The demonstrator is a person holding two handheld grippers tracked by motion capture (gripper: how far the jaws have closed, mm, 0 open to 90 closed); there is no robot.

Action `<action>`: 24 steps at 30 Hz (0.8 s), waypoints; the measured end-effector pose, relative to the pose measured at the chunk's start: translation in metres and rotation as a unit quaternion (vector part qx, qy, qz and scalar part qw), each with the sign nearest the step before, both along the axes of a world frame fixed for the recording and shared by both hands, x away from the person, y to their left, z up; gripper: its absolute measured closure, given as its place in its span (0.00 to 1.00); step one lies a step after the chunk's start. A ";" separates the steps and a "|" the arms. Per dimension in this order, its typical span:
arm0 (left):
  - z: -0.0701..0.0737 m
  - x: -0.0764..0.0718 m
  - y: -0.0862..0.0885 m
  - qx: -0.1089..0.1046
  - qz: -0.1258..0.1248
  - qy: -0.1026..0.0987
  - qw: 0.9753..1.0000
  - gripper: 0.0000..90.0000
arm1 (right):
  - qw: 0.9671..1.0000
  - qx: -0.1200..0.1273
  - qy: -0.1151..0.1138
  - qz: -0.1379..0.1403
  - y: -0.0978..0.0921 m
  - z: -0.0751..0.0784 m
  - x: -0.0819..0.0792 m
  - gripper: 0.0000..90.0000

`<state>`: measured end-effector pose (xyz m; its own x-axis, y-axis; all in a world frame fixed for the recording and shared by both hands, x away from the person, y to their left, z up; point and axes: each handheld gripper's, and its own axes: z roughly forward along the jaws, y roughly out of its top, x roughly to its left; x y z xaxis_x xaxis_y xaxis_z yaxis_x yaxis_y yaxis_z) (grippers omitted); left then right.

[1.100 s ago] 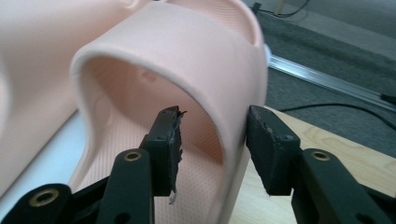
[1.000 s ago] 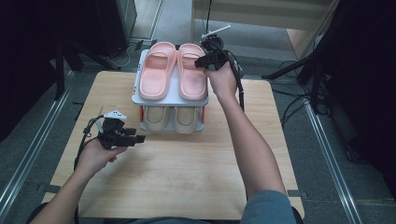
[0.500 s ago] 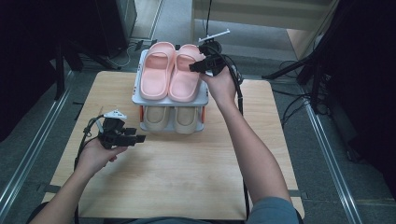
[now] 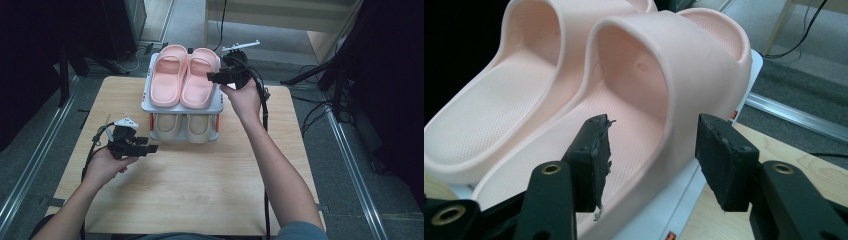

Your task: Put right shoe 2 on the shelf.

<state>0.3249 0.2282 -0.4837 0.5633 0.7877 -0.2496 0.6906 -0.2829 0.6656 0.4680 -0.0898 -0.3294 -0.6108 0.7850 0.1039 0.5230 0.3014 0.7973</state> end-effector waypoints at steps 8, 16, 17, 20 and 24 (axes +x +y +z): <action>0.000 0.002 -0.002 -0.001 -0.007 0.001 1.000 0.47 | 1.000 0.015 -0.007 0.016 -0.017 -0.004 -0.017 0.55; -0.001 0.005 -0.006 0.001 -0.012 0.003 1.000 0.47 | 0.999 0.006 -0.016 0.043 -0.030 -0.016 -0.040 0.56; -0.001 0.005 -0.007 0.001 -0.012 0.003 1.000 0.47 | 0.999 0.007 -0.020 0.048 -0.032 -0.018 -0.044 0.56; 0.000 0.006 -0.007 0.001 -0.012 0.002 1.000 0.47 | 0.998 0.007 -0.025 0.057 -0.037 -0.025 -0.055 0.56; 0.000 0.008 -0.006 -0.001 -0.009 0.001 1.000 0.47 | 0.997 0.003 -0.024 0.068 -0.040 -0.035 -0.070 0.55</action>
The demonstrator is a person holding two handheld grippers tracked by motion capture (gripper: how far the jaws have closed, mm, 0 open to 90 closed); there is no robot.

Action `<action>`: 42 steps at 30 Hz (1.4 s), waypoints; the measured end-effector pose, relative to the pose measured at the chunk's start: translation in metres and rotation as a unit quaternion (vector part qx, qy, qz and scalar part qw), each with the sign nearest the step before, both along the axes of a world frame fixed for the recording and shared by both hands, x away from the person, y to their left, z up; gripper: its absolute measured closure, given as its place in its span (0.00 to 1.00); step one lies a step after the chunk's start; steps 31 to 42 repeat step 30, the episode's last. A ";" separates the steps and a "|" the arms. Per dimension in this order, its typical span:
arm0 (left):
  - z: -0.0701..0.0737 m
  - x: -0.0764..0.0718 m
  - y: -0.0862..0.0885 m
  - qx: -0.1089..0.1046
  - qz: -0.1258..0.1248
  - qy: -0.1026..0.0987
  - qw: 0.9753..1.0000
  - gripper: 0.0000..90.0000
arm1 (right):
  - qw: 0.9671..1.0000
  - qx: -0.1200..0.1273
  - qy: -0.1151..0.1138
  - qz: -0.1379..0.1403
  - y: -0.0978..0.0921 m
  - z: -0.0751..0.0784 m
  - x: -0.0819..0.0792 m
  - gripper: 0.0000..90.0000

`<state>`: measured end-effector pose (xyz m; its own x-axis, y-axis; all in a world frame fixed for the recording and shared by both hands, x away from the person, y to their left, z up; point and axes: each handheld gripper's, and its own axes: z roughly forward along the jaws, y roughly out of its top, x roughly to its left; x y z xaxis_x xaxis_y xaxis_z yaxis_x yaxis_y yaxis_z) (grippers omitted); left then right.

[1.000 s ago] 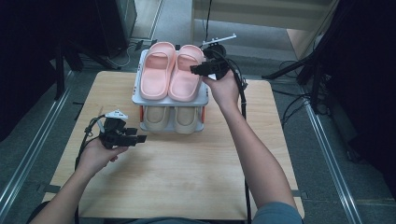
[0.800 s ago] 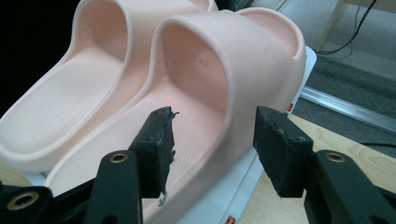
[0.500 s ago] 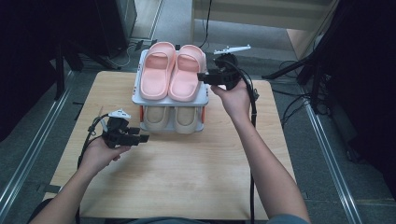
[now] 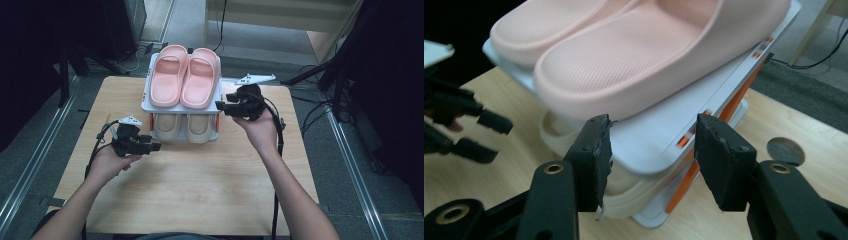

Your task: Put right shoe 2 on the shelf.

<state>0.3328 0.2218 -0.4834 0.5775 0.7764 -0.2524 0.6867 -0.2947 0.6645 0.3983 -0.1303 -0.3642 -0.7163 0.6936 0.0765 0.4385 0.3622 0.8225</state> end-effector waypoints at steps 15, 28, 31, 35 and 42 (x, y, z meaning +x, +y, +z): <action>-0.001 0.002 -0.003 0.008 -0.006 0.004 1.000 0.47 | 0.999 -0.003 0.025 0.023 -0.016 -0.059 -0.045 0.54; -0.003 0.004 -0.010 -0.014 -0.010 0.013 1.000 0.41 | 0.998 0.031 0.041 0.032 -0.034 -0.102 -0.057 0.43; -0.006 0.004 -0.014 -0.005 -0.018 0.010 1.000 0.39 | 0.999 0.010 0.035 0.031 -0.031 -0.112 -0.056 0.41; -0.006 0.004 -0.014 -0.005 -0.018 0.010 1.000 0.39 | 0.999 0.010 0.035 0.031 -0.031 -0.112 -0.056 0.41; -0.006 0.004 -0.014 -0.005 -0.018 0.010 1.000 0.39 | 0.999 0.010 0.035 0.031 -0.031 -0.112 -0.056 0.41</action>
